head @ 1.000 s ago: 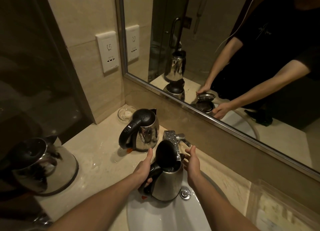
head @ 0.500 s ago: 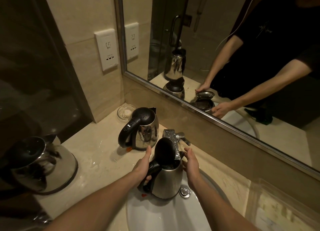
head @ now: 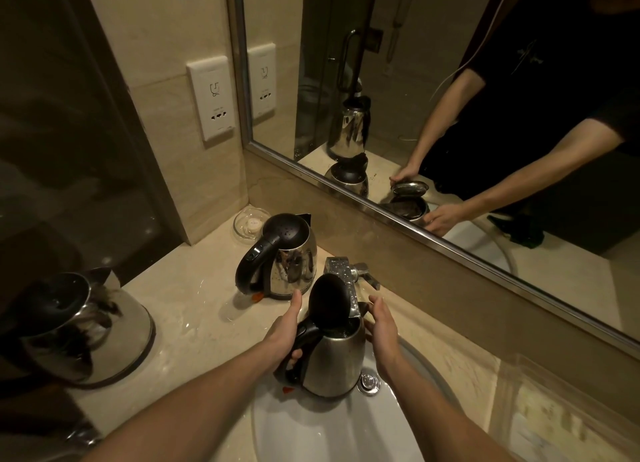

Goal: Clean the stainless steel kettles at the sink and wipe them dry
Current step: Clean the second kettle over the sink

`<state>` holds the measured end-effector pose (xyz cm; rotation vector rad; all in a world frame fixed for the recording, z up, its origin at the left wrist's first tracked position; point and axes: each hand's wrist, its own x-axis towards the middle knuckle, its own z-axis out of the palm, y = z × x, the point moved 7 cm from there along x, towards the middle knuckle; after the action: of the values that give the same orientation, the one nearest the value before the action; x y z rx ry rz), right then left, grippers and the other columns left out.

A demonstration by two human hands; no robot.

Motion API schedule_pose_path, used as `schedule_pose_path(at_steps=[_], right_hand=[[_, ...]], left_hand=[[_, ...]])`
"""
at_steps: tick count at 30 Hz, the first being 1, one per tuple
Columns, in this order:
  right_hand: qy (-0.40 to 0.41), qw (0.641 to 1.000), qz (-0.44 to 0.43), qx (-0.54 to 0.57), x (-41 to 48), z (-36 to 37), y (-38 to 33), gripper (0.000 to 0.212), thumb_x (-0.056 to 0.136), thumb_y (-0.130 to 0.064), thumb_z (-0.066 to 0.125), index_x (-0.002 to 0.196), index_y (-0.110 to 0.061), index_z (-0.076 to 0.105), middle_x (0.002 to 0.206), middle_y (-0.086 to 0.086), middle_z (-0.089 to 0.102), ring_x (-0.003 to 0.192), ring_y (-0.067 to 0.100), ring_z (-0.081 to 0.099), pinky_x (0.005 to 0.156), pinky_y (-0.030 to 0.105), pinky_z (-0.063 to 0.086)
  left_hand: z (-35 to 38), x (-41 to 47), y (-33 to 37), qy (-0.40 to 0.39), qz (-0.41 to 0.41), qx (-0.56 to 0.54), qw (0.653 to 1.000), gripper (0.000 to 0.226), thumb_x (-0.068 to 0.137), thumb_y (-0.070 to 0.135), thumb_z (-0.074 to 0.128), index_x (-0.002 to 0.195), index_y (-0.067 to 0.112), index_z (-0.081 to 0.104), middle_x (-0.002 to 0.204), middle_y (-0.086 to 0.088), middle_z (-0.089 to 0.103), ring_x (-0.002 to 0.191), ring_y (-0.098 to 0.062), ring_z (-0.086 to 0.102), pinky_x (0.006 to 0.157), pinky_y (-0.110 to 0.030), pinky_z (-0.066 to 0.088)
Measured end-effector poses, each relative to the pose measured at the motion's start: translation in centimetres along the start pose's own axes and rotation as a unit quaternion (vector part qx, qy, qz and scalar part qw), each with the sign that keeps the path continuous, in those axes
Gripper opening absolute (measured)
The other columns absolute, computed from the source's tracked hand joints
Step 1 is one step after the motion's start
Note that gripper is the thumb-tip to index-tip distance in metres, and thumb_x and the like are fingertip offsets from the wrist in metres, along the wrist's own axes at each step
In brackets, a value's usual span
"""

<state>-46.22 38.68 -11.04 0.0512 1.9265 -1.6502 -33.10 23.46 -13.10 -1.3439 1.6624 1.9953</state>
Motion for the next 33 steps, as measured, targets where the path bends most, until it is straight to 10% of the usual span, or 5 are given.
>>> schedule_pose_path(at_steps=[15, 25, 33], right_hand=[[0.001, 1.000, -0.002, -0.005, 0.2, -0.1, -0.3, 0.050, 0.102, -0.047, 0.026, 0.140, -0.020, 0.044, 0.143, 0.005, 0.044, 0.130, 0.030, 0.042, 0.110, 0.051, 0.031], [-0.012, 0.999, -0.016, -0.032, -0.2, -0.2, -0.6, 0.049, 0.102, -0.046, 0.025, 0.138, -0.020, 0.045, 0.130, -0.002, 0.048, 0.119, 0.024, 0.048, 0.105, 0.042, 0.035], [-0.024, 0.999, -0.026, -0.018, -0.9, 0.1, -1.5, 0.031, 0.104, -0.038, 0.026, 0.109, -0.028, 0.056, 0.112, -0.002, 0.053, 0.101, 0.014, 0.051, 0.092, 0.032, 0.037]], left_hand=[[-0.1, -0.1, 0.2, -0.015, -0.002, 0.014, 1.000, 0.110, 0.080, 0.091, 0.018, 0.131, 0.002, 0.058, 0.057, -0.007, 0.048, 0.040, -0.016, 0.041, 0.045, -0.026, 0.035], [-0.1, -0.3, 0.5, -0.016, 0.006, 0.011, 1.000, 0.089, 0.080, 0.090, 0.020, 0.123, 0.022, 0.059, 0.059, -0.007, 0.050, 0.042, -0.017, 0.043, 0.046, -0.027, 0.035], [-0.1, -0.7, 0.7, -0.032, 0.002, -0.003, 0.999, 0.101, 0.081, 0.089, 0.020, 0.119, 0.008, 0.067, 0.060, -0.008, 0.048, 0.044, -0.017, 0.041, 0.049, -0.028, 0.034]])
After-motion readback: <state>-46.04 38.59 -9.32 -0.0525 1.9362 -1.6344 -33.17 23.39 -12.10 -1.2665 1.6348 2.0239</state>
